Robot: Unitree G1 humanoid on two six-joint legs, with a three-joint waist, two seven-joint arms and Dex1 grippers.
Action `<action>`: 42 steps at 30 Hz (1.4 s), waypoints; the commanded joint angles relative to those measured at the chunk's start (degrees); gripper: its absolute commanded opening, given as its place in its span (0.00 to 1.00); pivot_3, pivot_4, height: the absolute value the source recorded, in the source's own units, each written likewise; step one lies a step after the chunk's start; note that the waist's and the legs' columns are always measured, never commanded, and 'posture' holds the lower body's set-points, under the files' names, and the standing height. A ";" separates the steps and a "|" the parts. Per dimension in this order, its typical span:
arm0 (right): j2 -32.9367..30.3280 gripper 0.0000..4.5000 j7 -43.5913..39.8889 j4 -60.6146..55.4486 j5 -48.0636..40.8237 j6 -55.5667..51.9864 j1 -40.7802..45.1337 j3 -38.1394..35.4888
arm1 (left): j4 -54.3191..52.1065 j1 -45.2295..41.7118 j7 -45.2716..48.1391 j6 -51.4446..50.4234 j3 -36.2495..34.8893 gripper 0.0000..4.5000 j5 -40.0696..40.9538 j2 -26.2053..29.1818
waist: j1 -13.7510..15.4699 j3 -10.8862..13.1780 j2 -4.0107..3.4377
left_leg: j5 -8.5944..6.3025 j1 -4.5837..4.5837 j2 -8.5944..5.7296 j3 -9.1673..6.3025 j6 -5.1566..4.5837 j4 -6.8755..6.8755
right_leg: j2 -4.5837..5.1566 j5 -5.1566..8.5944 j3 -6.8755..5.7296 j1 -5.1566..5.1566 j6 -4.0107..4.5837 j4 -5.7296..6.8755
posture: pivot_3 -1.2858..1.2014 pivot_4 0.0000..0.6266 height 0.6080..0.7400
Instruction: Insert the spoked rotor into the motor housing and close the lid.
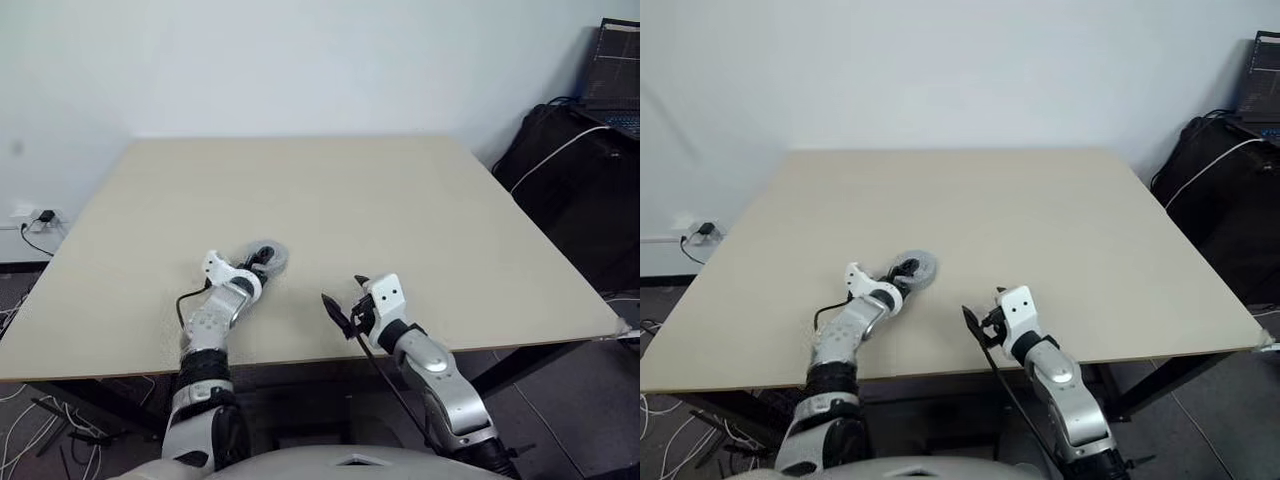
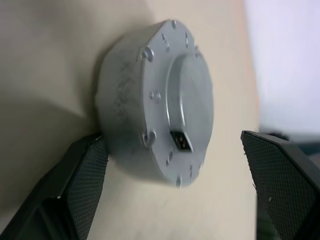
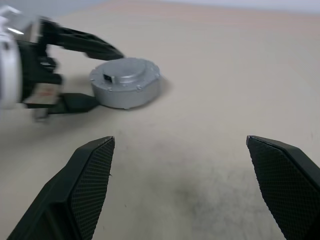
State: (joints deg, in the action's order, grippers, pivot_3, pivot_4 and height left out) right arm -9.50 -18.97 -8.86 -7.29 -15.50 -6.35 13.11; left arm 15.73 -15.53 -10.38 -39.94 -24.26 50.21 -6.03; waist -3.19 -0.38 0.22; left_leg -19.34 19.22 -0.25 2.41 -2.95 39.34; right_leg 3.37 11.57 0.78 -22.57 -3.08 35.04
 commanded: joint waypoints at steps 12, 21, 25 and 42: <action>5.47 1.00 9.25 1.26 0.29 5.76 -1.18 -10.42 | -23.31 28.25 5.85 25.00 27.61 0.99 -36.57 11.13 | 0.23 0.29 -0.36 | -0.26 -0.39 0.53 0.26 0.08 -0.25 | -0.09 0.29 0.04 0.02 0.39 0.11 | 0.52 0.00 1.00; 10.44 1.00 16.50 4.01 2.75 19.11 -5.79 -14.52 | -18.58 32.42 1.30 48.53 30.43 0.99 -51.82 7.79 | 2.57 0.43 -0.55 | -0.27 0.65 0.50 0.29 -0.09 -0.18 | 0.12 0.26 -0.03 -0.98 0.40 0.18 | 0.52 0.00 1.00; 8.79 1.00 16.44 8.29 6.70 32.25 -6.48 -13.70 | -15.93 32.40 0.99 56.52 30.44 0.99 -54.10 6.96 | 2.50 0.46 -0.60 | -0.33 0.66 0.51 0.35 -0.19 -0.18 | 0.12 0.27 -0.04 -0.95 0.40 0.09 | 0.52 0.00 1.00; 8.37 1.00 8.94 13.99 1.27 34.64 -6.38 -11.95 | -11.47 33.02 6.65 64.62 28.97 0.99 -49.50 3.46 | 2.49 0.49 -0.56 | -0.36 0.59 0.52 0.43 -0.34 -0.10 | 0.07 0.27 -0.04 -0.84 0.35 0.09 | 0.52 0.00 1.00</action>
State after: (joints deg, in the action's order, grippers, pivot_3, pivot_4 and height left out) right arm -1.27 -9.05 6.67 -4.87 19.27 -13.22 0.75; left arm 4.63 18.18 -4.39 23.00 4.84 0.01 -2.26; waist -0.69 0.11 -0.34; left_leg -19.69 19.81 0.28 2.84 -3.30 39.24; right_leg 3.43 11.84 0.74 -23.41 -2.73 35.13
